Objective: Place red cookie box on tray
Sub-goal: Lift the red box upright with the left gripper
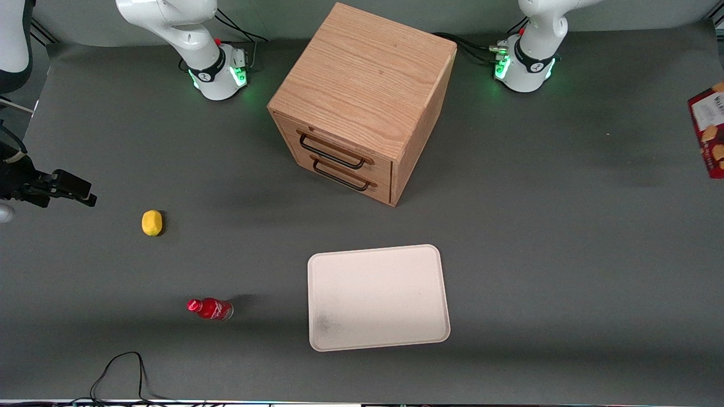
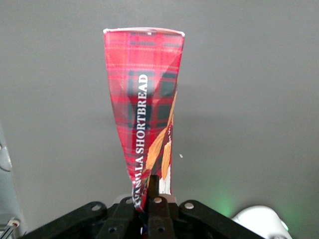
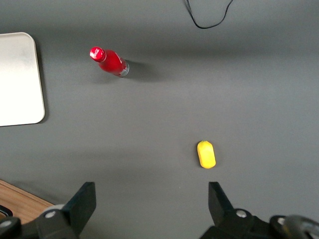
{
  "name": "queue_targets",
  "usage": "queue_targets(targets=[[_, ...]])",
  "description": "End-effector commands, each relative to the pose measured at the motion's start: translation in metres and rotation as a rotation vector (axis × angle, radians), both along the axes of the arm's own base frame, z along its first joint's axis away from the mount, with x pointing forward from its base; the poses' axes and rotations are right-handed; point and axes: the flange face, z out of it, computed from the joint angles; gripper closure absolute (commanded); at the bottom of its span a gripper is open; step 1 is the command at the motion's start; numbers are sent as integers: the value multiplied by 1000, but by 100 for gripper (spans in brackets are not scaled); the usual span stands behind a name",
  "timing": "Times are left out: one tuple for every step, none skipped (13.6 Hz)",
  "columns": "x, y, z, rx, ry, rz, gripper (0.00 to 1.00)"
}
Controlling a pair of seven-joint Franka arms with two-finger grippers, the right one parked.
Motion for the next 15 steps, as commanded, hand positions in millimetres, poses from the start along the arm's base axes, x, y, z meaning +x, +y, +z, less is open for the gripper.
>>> queue_targets(targets=[[13, -13, 74, 26, 20, -31, 100], [17, -20, 87, 32, 13, -43, 100], [21, -24, 93, 39, 1, -54, 100], [27, -31, 95, 45, -3, -54, 100], [36, -41, 97, 44, -13, -66, 100], [54, -63, 100, 61, -20, -39, 100], [69, -81, 101, 77, -23, -20, 100], [81, -102, 105, 88, -33, -7, 100], [94, -120, 102, 78, -37, 39, 100], [106, -141, 104, 66, -53, 72, 100], [121, -162, 99, 68, -48, 91, 100], [133, -183, 94, 67, -43, 109, 100], [144, -205, 90, 58, -40, 152, 100], [156, -230, 86, 53, -37, 166, 100], [172, -255, 79, 52, -31, 175, 100]])
